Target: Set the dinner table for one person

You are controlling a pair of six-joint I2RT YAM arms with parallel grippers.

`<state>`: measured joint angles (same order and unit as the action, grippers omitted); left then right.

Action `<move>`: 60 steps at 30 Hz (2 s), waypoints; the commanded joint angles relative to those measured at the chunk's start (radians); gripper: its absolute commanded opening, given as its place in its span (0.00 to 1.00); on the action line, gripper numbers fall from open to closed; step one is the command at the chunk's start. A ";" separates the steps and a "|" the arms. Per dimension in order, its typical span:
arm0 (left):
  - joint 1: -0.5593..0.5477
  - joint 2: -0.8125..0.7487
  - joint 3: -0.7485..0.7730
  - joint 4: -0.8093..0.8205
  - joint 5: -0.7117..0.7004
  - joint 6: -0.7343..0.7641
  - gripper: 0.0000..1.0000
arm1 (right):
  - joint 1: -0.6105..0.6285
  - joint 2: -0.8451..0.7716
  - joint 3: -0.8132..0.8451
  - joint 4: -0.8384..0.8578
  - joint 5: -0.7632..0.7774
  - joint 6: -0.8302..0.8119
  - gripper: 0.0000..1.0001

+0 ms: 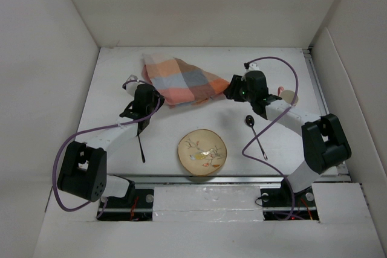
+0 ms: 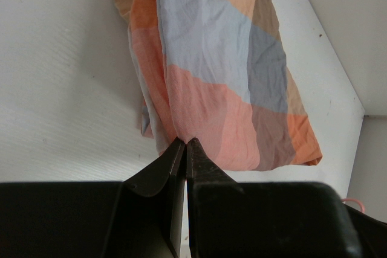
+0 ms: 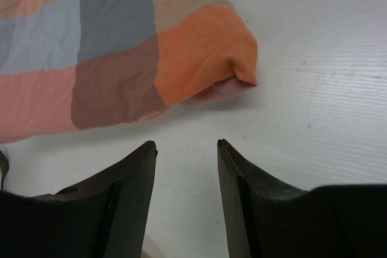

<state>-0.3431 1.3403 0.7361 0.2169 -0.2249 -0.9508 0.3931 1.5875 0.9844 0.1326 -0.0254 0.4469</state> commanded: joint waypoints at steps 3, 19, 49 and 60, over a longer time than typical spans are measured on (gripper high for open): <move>0.055 -0.027 -0.024 0.064 0.044 -0.023 0.00 | 0.013 0.052 -0.033 0.157 -0.100 0.064 0.51; 0.088 -0.075 0.077 0.082 0.036 -0.026 0.00 | 0.023 0.311 0.069 0.375 -0.094 0.092 0.62; 0.259 -0.082 0.512 0.032 0.191 0.012 0.00 | 0.043 -0.317 0.382 -0.157 0.343 -0.338 0.00; 0.283 0.286 0.906 -0.063 0.329 0.049 0.00 | -0.108 0.004 0.738 -0.246 0.202 -0.390 0.00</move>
<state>-0.0849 1.4895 1.5265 0.1883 0.0559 -0.9314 0.3313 1.4967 1.6207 -0.0814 0.2161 0.0895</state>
